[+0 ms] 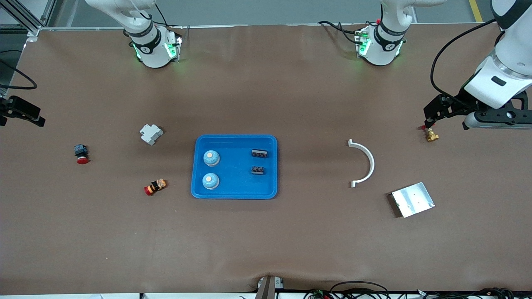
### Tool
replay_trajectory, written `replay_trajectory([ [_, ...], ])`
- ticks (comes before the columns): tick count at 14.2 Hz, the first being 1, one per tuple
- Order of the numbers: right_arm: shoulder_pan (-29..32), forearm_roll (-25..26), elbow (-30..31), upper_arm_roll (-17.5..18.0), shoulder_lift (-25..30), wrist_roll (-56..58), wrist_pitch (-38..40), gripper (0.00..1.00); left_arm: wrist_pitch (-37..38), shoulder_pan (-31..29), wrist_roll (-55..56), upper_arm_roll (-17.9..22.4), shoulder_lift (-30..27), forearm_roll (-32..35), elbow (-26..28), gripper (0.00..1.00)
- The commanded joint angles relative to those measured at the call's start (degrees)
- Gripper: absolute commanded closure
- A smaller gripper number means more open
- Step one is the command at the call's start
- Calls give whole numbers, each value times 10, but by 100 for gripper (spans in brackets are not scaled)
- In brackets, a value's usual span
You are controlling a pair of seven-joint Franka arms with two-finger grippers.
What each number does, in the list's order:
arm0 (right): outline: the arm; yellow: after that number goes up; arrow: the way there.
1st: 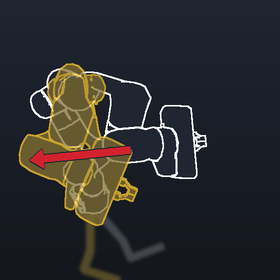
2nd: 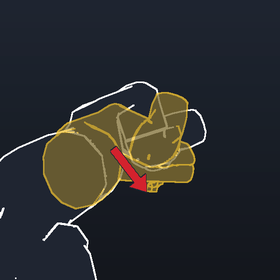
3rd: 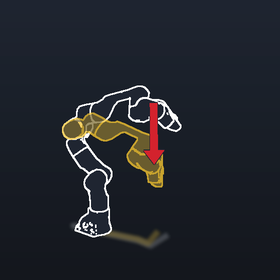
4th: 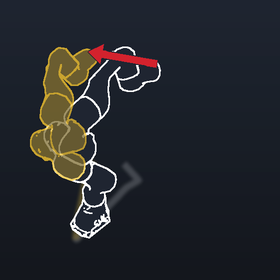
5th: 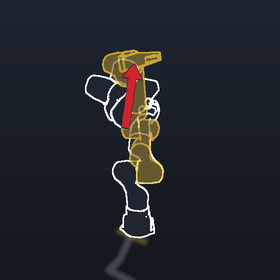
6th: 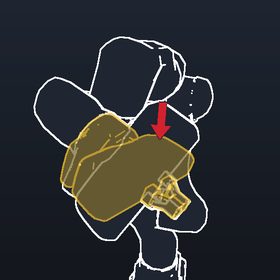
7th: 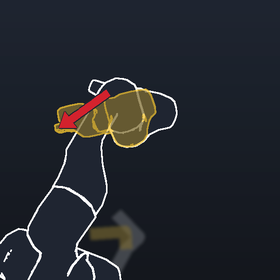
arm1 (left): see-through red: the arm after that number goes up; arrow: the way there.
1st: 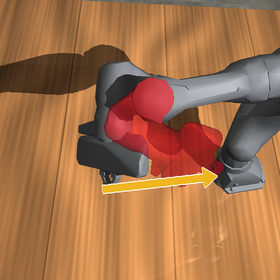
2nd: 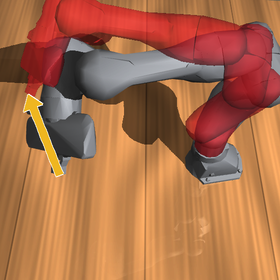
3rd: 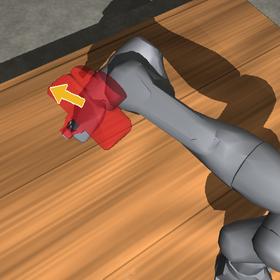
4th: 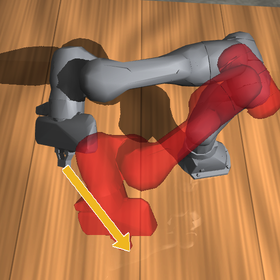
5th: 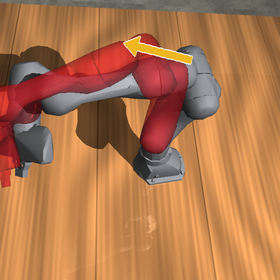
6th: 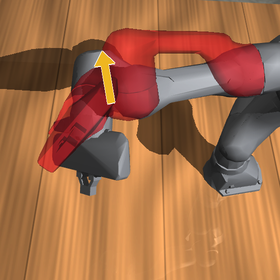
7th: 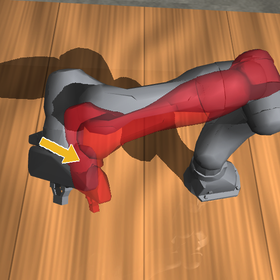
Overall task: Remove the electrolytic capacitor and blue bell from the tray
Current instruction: 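Move the right gripper and the left gripper toward the blue tray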
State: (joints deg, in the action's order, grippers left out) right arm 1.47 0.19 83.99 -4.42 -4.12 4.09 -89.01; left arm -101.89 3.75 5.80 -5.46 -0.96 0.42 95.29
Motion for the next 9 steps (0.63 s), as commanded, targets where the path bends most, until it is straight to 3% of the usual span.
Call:
replay_trajectory([
  [1,2,2,6,0,5,5,2,0,-3,1,8,-3,3,5,-4,0],
  [6,2,2,6,0,5,5,1,0,-3,7,22,-3,7,5,-3,0],
  [9,3,2,6,-1,5,0,2,0,3,3,119,-3,8,7,0,0],
])
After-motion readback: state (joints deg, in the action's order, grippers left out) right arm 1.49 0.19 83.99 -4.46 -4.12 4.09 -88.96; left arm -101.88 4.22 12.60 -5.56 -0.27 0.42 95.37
